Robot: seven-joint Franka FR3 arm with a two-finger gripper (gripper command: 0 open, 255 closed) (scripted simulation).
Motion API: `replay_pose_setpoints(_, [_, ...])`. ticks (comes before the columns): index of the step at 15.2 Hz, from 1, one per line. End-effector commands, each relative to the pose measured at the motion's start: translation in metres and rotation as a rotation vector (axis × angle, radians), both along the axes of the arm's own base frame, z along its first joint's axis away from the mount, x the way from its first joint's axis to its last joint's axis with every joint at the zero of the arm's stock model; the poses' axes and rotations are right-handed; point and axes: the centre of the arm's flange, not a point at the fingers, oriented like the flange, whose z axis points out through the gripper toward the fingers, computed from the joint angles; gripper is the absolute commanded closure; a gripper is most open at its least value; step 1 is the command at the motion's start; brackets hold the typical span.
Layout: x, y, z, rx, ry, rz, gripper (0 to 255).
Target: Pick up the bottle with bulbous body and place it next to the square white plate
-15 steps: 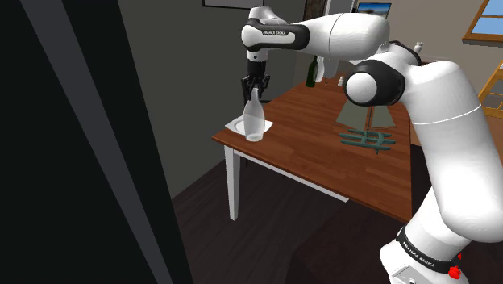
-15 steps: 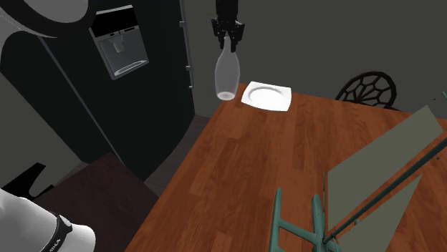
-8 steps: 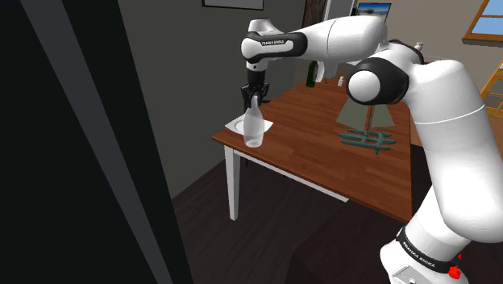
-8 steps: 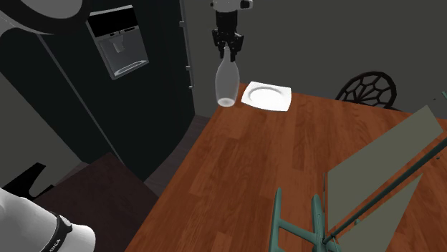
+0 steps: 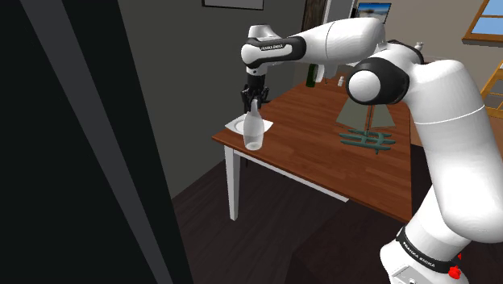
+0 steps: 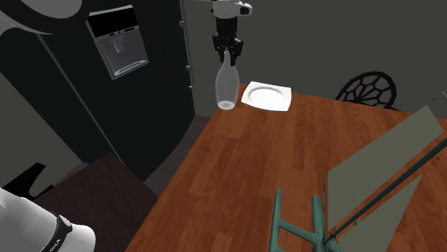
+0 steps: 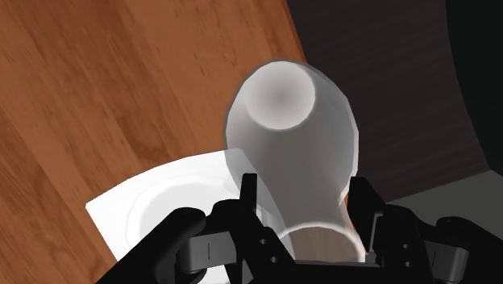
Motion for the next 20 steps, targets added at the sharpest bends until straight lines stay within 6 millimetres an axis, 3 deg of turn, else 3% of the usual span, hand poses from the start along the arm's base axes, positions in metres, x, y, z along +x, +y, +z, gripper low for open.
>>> replay_pose_setpoints(1, [0.000,0.000,0.000,0.000,-0.001,0.000,255])
replay_pose_setpoints(2, [0.000,0.000,0.000,0.000,-0.001,0.000,255])
replay_pose_setpoints(3, [0.000,0.000,0.000,0.000,-0.001,0.000,0])
replay_pose_setpoints(8, [0.000,0.000,0.000,0.000,-0.001,0.000,0])
replay_pose_setpoints(12, [-0.003,0.001,0.050,0.000,-0.001,0.000,0])
replay_pose_setpoints(20, [-0.003,0.001,0.050,0.000,-0.001,0.000,0])
